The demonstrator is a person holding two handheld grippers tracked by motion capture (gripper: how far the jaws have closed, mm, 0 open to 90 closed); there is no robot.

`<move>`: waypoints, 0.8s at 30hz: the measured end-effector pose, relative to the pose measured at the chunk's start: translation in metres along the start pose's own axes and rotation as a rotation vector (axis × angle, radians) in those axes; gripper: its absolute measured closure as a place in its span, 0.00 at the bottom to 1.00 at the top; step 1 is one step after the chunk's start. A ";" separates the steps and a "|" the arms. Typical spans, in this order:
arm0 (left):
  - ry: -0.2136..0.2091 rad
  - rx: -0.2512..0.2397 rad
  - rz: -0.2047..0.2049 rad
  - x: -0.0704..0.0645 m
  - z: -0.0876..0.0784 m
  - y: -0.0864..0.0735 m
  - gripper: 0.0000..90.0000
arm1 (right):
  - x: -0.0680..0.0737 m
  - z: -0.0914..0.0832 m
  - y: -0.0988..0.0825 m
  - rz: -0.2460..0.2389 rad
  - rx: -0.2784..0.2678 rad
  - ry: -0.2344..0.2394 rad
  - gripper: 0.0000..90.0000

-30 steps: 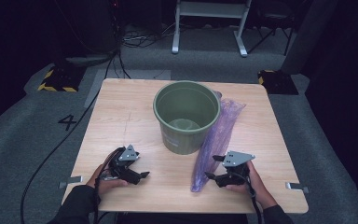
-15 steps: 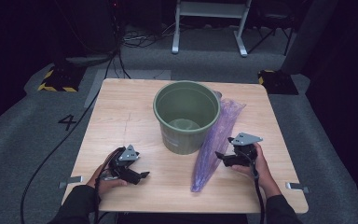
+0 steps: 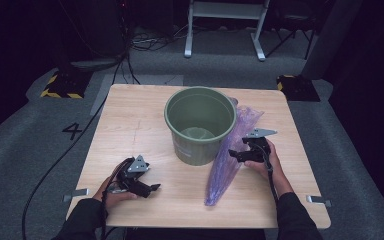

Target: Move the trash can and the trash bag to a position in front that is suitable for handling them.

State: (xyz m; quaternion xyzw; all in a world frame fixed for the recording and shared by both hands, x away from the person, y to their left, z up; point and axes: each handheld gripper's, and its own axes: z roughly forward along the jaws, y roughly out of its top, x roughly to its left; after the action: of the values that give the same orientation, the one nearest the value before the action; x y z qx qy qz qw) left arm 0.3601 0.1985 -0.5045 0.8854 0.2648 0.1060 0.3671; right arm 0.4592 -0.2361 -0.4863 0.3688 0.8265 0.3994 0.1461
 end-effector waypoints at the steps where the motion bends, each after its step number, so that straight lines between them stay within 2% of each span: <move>1: 0.001 -0.002 0.000 0.000 0.000 0.000 0.12 | 0.001 0.003 -0.003 0.011 0.010 0.012 0.18; 5: 0.005 0.000 -0.007 -0.001 0.000 0.000 0.12 | 0.007 0.007 -0.010 0.017 0.002 0.058 0.18; 8: 0.005 -0.001 -0.006 -0.001 0.000 0.000 0.12 | 0.012 0.006 -0.009 -0.016 0.006 0.061 0.18; 10: 0.004 -0.001 -0.005 -0.001 0.000 0.000 0.12 | 0.016 0.003 -0.008 -0.024 -0.006 0.080 0.18; 15: 0.006 -0.001 -0.006 -0.001 0.000 0.000 0.12 | 0.027 -0.007 -0.006 -0.069 -0.034 0.079 0.18; 20: 0.006 -0.001 -0.007 -0.001 0.000 0.000 0.12 | 0.034 0.007 -0.007 -0.105 0.038 0.006 0.19; 24: 0.007 0.000 -0.008 -0.001 0.000 0.000 0.12 | 0.032 0.013 -0.008 -0.097 0.055 -0.005 0.19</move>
State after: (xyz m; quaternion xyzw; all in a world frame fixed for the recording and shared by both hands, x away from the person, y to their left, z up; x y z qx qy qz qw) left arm 0.3588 0.1981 -0.5045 0.8838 0.2699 0.1076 0.3667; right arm 0.4401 -0.2090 -0.4995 0.3333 0.8535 0.3682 0.1574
